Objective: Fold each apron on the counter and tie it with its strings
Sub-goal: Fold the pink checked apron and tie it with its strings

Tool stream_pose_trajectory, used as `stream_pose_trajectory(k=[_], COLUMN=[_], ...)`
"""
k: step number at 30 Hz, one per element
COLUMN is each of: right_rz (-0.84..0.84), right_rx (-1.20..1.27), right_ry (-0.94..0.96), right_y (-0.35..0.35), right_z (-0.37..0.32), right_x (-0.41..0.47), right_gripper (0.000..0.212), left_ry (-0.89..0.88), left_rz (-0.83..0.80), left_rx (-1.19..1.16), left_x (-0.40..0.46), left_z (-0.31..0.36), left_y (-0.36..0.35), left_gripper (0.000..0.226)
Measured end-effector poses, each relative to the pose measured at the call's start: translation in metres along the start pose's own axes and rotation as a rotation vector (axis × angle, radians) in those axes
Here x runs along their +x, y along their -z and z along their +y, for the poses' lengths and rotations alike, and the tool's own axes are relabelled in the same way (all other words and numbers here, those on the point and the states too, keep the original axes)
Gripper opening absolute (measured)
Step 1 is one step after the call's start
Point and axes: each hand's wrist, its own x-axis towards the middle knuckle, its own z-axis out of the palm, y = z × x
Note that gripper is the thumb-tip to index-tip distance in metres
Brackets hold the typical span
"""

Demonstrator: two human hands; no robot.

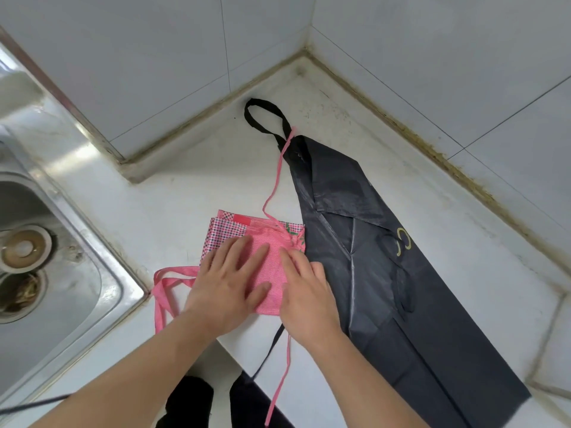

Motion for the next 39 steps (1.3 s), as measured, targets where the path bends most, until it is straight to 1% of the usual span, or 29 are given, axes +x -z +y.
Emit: stream_pose_trajectory(k=[4, 8, 11, 13, 14, 16, 17, 18, 19, 20, 21, 22, 24, 25, 27, 28, 30, 32, 33, 36, 39], right_rz=[-0.005, -0.014, -0.013, -0.024, -0.006, 0.096, 0.166, 0.23, 0.28, 0.278, 0.228, 0.144, 0.01, -0.013, -0.029, -0.028, 0.038, 0.124, 0.135, 0.047, 0.075], right_rx=[-0.05, -0.039, 0.047, 0.117, 0.173, 0.291, 0.321, 0.325, 0.322, 0.313, 0.314, 0.31, 0.278, 0.277, 0.356, 0.409, 0.531, 0.615, 0.651, 0.791, 0.787], right_ry=[-0.043, -0.127, -0.262, -0.303, -0.302, -0.296, -0.301, -0.33, -0.369, -0.425, -0.478, -0.534, -0.602, -0.6, -0.564, -0.543, -0.514, -0.536, -0.559, -0.625, -0.605], right_y=[0.002, 0.006, 0.013, 0.02, 0.024, 0.028, 0.028, 0.027, 0.026, 0.024, 0.02, 0.017, 0.011, 0.008, 0.007, 0.007, 0.009, 0.011, 0.011, 0.007, 0.003], right_z=[-0.001, -0.014, -0.012, -0.006, -0.003, 0.0, 0.002, 0.002, 0.002, 0.002, 0.001, 0.0, -0.002, -0.002, -0.004, -0.006, -0.007, -0.008, -0.007, -0.005, -0.005], right_x=[0.006, 0.021, 0.048, 0.065, 0.07, 0.067, 0.062, 0.055, 0.046, 0.037, 0.029, 0.022, 0.017, 0.017, 0.019, 0.018, 0.012, 0.003, -0.002, -0.016, -0.026], right_gripper=[0.091, 0.09, 0.083, 0.078, 0.078, 0.08, 0.077, 0.069, 0.055, 0.042, 0.035, 0.037, 0.044, 0.041, 0.02, 0.014, 0.011, 0.012, 0.015, 0.02, 0.022], left_ry=[0.05, 0.054, 0.053, 0.047, 0.048, 0.062, 0.07, 0.067, 0.044, 0.004, -0.036, -0.061, -0.04, -0.019, -0.021, -0.035, -0.032, 0.029, 0.058, 0.081, 0.099], left_rz=[0.049, 0.044, 0.042, 0.008, -0.01, -0.019, 0.009, 0.058, 0.115, 0.164, 0.193, 0.206, 0.199, 0.191, 0.154, 0.123, 0.042, -0.024, -0.046, -0.082, -0.068], left_rx=[0.033, 0.109, 0.115, 0.101, 0.092, 0.093, 0.091, 0.072, 0.043, 0.014, -0.015, -0.048, -0.13, -0.16, -0.174, -0.169, -0.187, -0.257, -0.286, -0.266, -0.294], left_x=[-0.017, -0.015, -0.013, -0.014, -0.014, -0.014, -0.013, -0.013, -0.012, -0.011, -0.011, -0.01, -0.007, -0.004, 0.0, 0.002, 0.007, 0.013, 0.019, 0.029, 0.034], left_z=[-0.036, -0.029, -0.026, -0.027, -0.027, -0.025, -0.022, -0.019, -0.014, -0.008, -0.003, 0.003, 0.01, 0.011, 0.009, 0.008, 0.013, 0.02, 0.022, 0.029, 0.021], left_y=[-0.008, -0.011, -0.011, -0.012, -0.012, -0.007, -0.004, -0.001, 0.002, 0.003, 0.003, 0.002, -0.001, -0.004, -0.007, -0.005, 0.005, 0.018, 0.022, 0.032, 0.033], left_gripper=[0.072, 0.073, 0.075, 0.075, 0.075, 0.075, 0.075, 0.072, 0.067, 0.063, 0.062, 0.06, 0.058, 0.059, 0.063, 0.065, 0.07, 0.07, 0.069, 0.067, 0.063])
